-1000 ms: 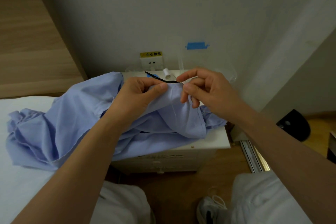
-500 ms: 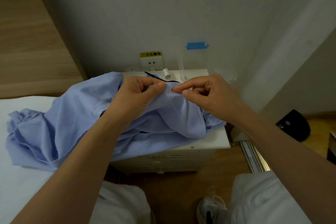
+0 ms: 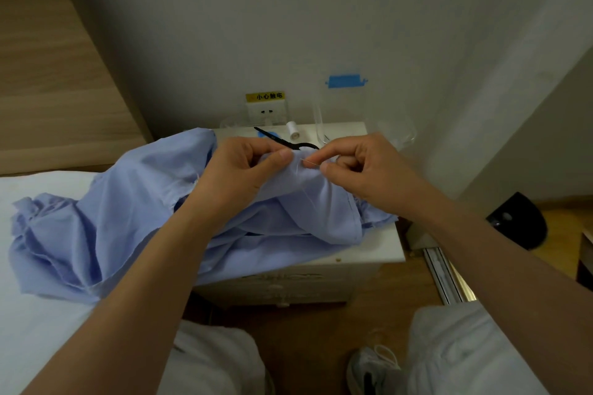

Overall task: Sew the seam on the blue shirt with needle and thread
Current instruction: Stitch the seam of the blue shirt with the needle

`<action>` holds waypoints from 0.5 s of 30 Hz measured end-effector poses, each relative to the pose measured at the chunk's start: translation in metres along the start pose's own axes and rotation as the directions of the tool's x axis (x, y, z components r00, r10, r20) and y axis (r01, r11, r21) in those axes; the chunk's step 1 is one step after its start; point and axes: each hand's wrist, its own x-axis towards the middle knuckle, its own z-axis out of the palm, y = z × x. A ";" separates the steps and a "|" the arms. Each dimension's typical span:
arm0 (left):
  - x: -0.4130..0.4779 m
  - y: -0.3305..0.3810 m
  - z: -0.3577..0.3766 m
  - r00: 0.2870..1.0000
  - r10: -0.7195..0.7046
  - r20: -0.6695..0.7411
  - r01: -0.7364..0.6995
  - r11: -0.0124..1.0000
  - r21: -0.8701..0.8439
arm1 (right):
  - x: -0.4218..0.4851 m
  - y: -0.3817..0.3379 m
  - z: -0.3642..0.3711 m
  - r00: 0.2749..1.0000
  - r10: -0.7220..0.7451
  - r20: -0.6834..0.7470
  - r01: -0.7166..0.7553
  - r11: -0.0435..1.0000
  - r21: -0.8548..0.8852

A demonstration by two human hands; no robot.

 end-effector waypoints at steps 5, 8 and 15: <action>-0.001 -0.001 0.001 0.999 0.048 0.021 -0.049 0.997 0.054 | 0.000 0.001 -0.002 0.987 0.107 0.119 -0.112 0.993 0.028; 0.000 -0.003 0.002 0.997 0.061 0.041 -0.064 0.995 0.071 | -0.001 -0.002 -0.001 0.976 0.120 0.180 -0.124 0.992 0.016; 0.003 -0.011 0.002 0.996 0.071 -0.048 -0.057 0.967 0.250 | 0.003 0.003 0.005 0.987 0.140 0.080 -0.139 0.990 -0.013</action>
